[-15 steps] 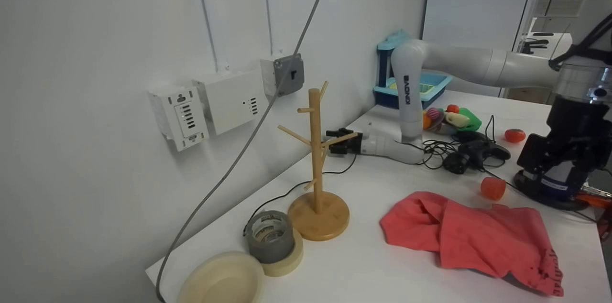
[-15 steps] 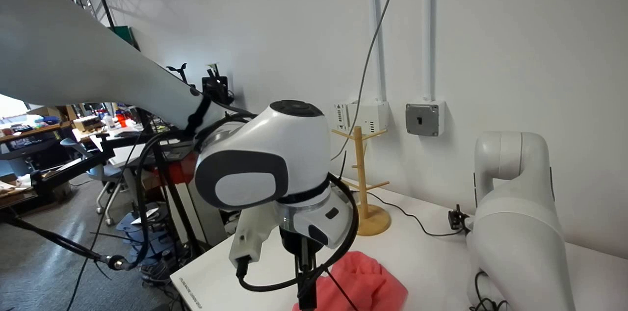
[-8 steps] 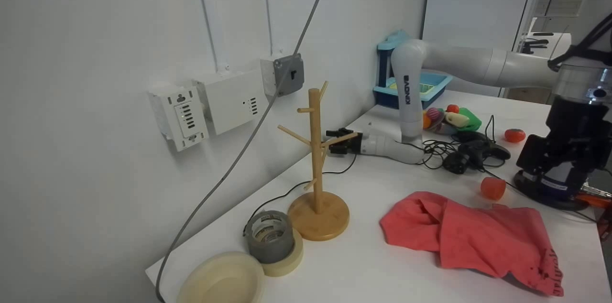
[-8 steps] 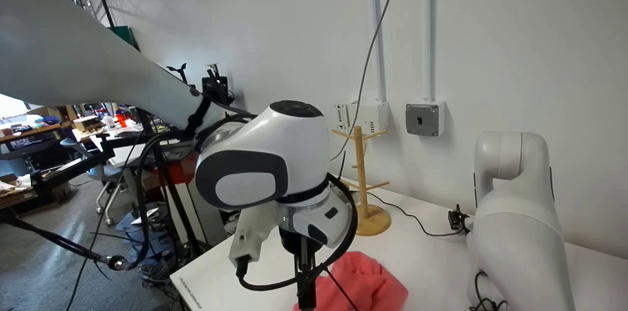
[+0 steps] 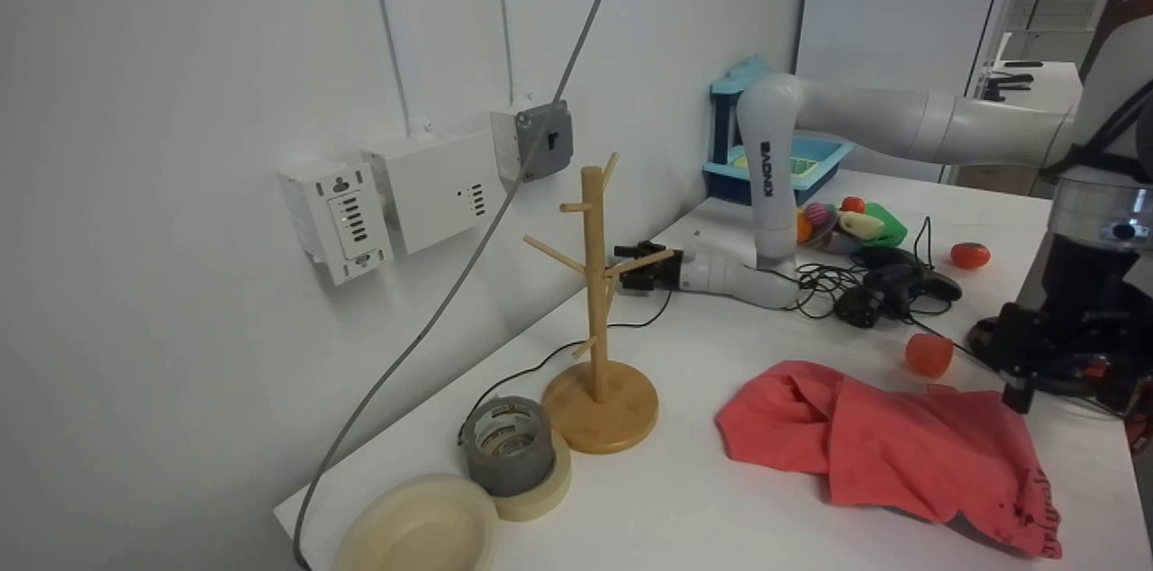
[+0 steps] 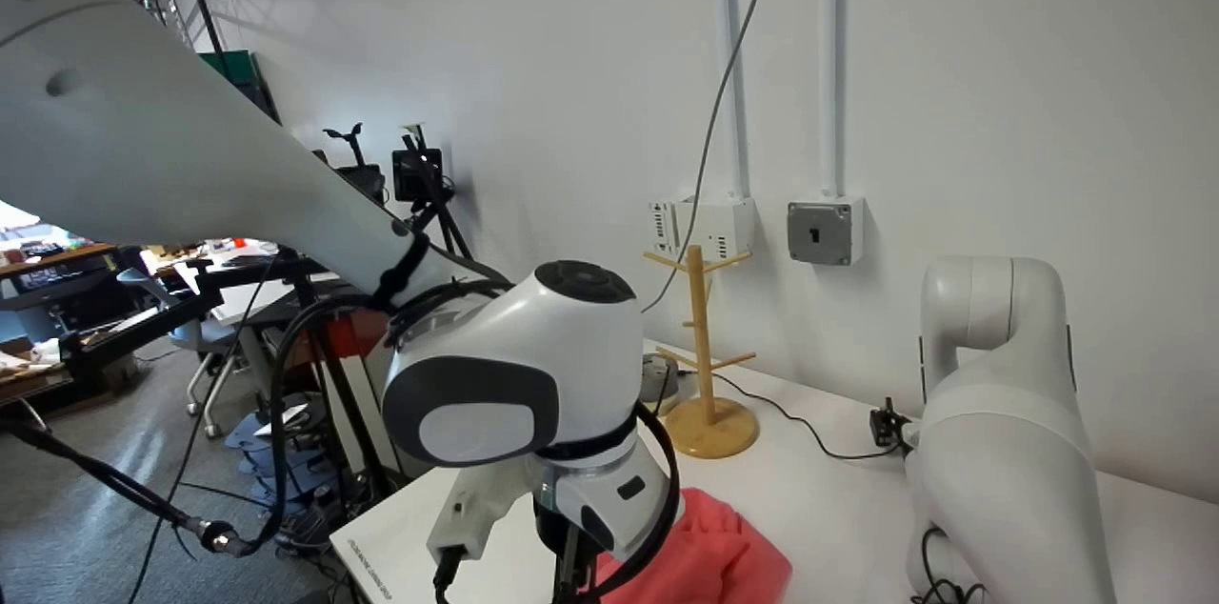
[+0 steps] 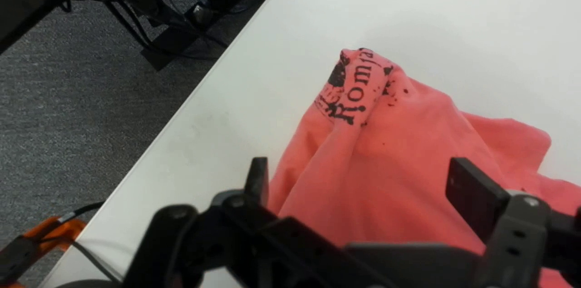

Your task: Pick up the orange sweater and put it back down

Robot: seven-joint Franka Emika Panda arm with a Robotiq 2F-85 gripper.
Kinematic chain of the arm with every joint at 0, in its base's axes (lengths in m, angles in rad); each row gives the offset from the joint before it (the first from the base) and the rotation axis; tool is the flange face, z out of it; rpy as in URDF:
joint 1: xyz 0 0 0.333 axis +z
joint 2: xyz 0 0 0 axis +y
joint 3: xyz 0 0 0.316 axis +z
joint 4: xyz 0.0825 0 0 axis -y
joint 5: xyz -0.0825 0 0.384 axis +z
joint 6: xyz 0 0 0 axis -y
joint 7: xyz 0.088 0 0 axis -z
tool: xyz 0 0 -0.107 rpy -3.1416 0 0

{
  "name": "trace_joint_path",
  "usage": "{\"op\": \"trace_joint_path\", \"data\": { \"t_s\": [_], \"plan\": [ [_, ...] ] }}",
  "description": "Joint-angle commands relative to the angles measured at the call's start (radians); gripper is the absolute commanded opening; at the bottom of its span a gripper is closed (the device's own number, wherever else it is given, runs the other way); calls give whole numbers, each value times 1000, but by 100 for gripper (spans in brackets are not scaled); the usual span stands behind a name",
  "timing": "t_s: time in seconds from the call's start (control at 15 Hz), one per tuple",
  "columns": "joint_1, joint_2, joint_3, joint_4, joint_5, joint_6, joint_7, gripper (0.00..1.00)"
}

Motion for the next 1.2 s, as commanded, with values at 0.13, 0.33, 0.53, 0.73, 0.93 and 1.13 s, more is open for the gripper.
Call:
{"op": "trace_joint_path", "data": {
  "t_s": [0.13,0.33,0.53,0.73,0.93,1.13],
  "plan": [
    [-27,81,4,-29,92,144,20,100],
    [-41,121,7,-26,172,244,11,100],
    [-54,150,12,-27,241,327,9,100],
    [-70,170,25,-21,308,373,-5,100],
    [-68,186,32,-12,374,394,-23,95],
    [-67,195,41,-1,425,394,-35,83]
  ]
}}
